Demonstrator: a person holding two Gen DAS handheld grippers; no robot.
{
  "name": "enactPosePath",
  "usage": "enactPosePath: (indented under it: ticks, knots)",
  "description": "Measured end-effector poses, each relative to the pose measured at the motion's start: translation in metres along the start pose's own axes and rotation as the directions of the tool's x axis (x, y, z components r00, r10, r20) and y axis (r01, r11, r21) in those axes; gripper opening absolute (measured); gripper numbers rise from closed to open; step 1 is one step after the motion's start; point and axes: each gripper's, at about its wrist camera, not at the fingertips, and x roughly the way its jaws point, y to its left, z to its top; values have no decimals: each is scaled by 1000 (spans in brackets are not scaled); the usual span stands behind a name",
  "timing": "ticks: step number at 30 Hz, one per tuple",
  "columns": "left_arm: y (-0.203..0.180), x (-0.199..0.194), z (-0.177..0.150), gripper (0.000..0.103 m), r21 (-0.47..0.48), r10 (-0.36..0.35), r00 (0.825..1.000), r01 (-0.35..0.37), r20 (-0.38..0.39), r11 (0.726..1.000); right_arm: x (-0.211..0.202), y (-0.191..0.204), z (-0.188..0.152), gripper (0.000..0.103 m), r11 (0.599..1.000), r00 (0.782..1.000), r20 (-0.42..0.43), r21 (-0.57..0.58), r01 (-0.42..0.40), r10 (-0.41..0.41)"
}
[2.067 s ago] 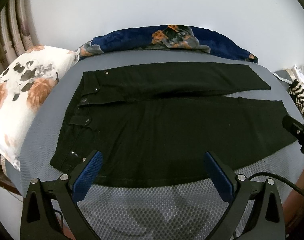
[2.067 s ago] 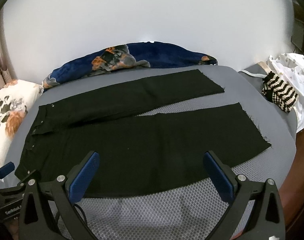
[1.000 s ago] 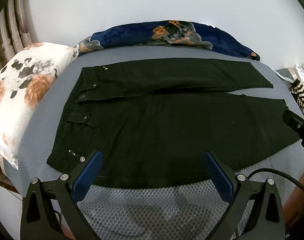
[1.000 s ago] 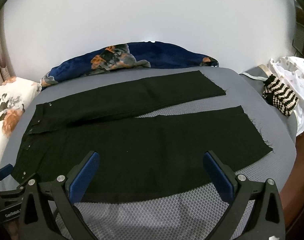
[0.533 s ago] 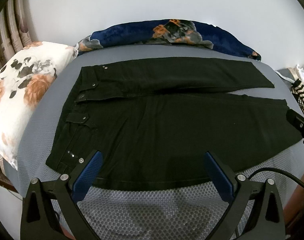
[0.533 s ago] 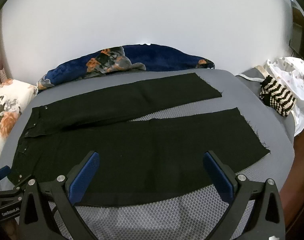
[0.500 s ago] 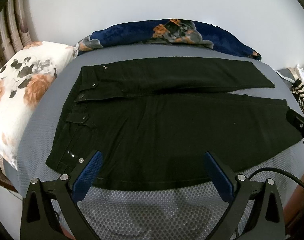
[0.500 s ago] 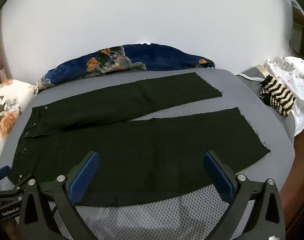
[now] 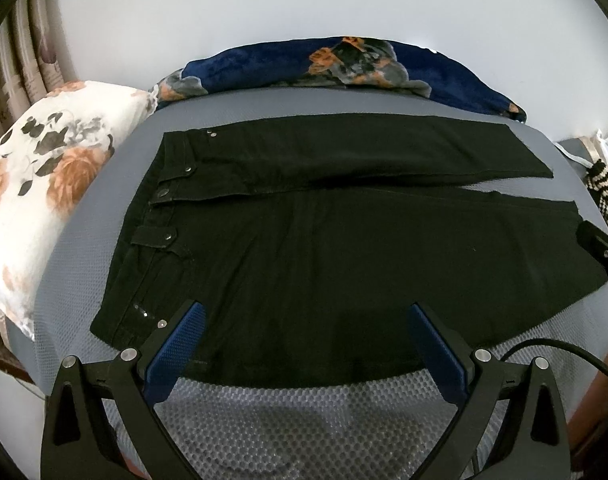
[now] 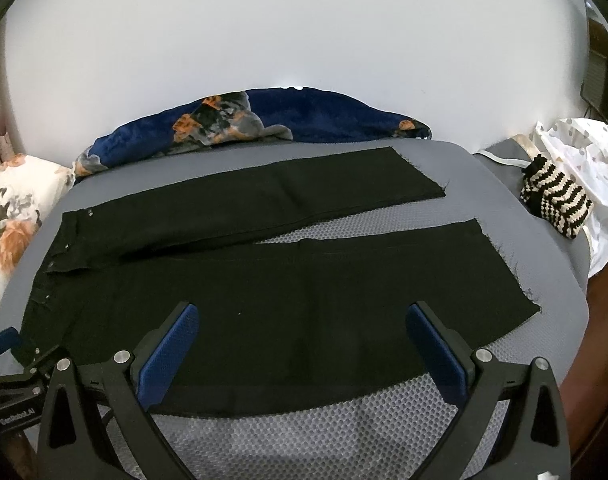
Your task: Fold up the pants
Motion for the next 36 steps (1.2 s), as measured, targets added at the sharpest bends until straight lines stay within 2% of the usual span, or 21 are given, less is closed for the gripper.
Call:
enactPosePath:
  ticks: [10, 17, 21, 25, 28, 31, 33, 36]
  knots:
    - [30, 11, 25, 100, -32, 13, 999, -12, 34, 999, 14, -10, 18, 103, 998, 998, 9, 31, -55, 55]
    - [93, 25, 65, 100, -96, 10, 998, -4, 67, 995, 27, -13, 50, 103, 998, 997, 49, 36, -59, 57]
    - [139, 42, 93, 99, -141, -7, 998, 17, 69, 990, 41, -4, 67, 103, 995, 995, 39, 10, -97, 96]
    - [182, 67, 118, 95, -196, -66, 996, 77, 62, 978, 55, 4, 79, 103, 987, 988, 21, 35, -156, 155]
    - [211, 91, 135, 86, -245, -132, 990, 139, 46, 960, 68, 14, 89, 103, 982, 983, 13, 50, -182, 182]
    - [236, 118, 148, 77, -310, -213, 977, 212, 32, 927, 81, 25, 99, 103, 977, 978, 8, 41, -209, 209]
    - [251, 139, 155, 67, -352, -283, 959, 274, 28, 895, 90, 34, 106, 103, 975, 975, 3, 25, -221, 221]
    - [266, 167, 164, 61, -389, -343, 939, 323, 20, 863, 104, 47, 116, 103, 977, 977, -15, -5, -215, 215]
